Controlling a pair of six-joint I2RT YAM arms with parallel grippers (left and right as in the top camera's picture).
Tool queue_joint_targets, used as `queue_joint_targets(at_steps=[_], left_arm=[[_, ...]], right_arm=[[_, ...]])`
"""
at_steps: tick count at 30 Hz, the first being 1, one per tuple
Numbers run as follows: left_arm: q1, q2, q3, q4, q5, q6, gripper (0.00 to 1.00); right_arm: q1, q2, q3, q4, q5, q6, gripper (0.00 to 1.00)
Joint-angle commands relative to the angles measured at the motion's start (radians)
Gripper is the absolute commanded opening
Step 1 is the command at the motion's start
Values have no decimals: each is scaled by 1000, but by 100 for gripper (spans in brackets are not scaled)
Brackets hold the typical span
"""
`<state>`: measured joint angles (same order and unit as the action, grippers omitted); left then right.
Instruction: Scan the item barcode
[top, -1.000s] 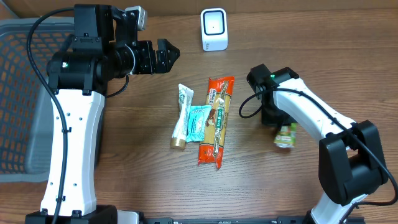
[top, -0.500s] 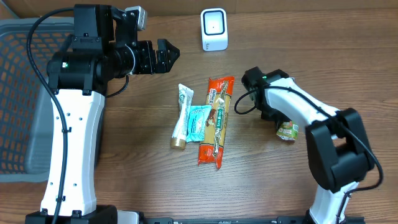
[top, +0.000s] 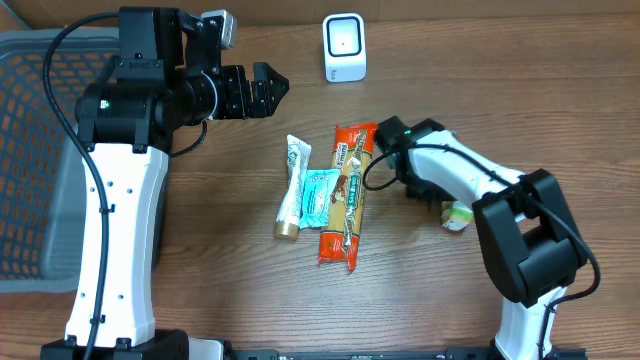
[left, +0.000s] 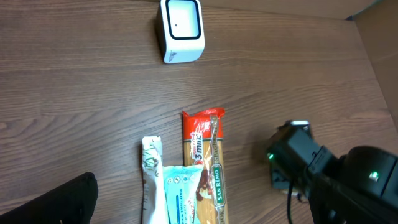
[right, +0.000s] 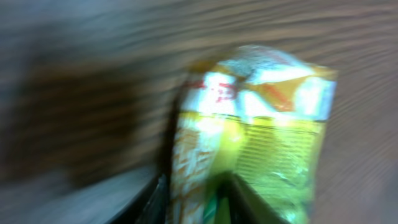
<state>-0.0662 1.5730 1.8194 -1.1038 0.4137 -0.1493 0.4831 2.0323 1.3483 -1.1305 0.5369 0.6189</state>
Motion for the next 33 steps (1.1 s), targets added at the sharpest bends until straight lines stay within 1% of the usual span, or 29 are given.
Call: queue_joint_targets(at_steps=[1,2,6,10,13,14,16,17,20,23,25,28,30,33], left_arm=[[-6,9,6,0,-6,23,99],[-6,9,6,0,-6,23,100],[-6,9,6,0,-6,23,100],[-6,9,6,0,-6,23,99],[-6,9,6,0,-6,23,99],[-6,9,6,0,-6,23,99],[-6,9,6,0,-6,23,99],[-6,9,6,0,-6,23,100],[-6,9,6,0,-6,23,100],[-6,9,6,0,-6,23,100],[-6,9,6,0,-6,23,100],[-6,9,6,0,-6,23,99],[-6,9,6,0,-6,23,100],[-6,9,6,0,-6,23,100]], right_arm=[[52,25,5,23,-201,-73,43],[62,25,14,21,-227,-84,47],[80,19,98,-48,-288,-89,58],[66,-26,233,-116,-315,-90,59],[31,-84,325,-162,-315,-89,60],[11,-109,347,-179,-316,-88,64],[-47,-159,367,-207,-334,-88,69],[-82,-179,367,-222,-349,-89,70],[-209,-198,367,-301,-363,-89,70],[-328,-188,336,-360,-363,-97,67],[-387,-188,286,-365,-363,-97,64],[-430,-188,192,-344,-364,-101,64],[-433,-188,129,-318,-370,-104,64],[-429,-188,17,-238,-453,-156,64]])
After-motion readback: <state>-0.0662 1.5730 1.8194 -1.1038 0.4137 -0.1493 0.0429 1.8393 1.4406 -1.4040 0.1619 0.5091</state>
